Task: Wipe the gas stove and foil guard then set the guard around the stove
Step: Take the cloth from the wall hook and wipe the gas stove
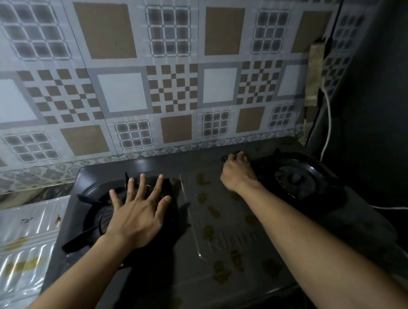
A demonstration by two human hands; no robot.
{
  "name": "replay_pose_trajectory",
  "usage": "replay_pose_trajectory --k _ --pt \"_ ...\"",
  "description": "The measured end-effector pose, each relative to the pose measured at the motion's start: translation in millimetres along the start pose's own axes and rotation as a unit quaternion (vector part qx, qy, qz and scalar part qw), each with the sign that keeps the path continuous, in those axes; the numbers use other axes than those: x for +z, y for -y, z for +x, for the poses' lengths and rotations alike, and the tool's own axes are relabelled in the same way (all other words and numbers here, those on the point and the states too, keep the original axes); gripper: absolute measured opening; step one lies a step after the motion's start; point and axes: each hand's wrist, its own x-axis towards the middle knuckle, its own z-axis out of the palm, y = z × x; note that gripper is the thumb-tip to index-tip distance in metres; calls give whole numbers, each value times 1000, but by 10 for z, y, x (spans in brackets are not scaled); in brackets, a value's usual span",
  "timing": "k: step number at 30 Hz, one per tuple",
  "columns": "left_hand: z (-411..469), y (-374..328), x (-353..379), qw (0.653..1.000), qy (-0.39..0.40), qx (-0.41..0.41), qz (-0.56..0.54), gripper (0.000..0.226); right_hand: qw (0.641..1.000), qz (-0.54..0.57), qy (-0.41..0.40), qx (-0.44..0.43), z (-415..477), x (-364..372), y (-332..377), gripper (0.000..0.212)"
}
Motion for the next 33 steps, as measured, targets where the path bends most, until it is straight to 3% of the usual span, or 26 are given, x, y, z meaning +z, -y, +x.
replay_pose_trajectory --k 8,17,33 --pt "-108 -84 -19 1000 12 -11 -23 71 997 -7 -62 -50 -267 72 -23 53" --pt "-104 -77 25 1000 -8 -1 -29 67 961 28 3 -274 -435 356 896 47" --pt "-142 -120 -17 999 -29 26 4 67 942 37 16 -334 -1515 420 247 45"
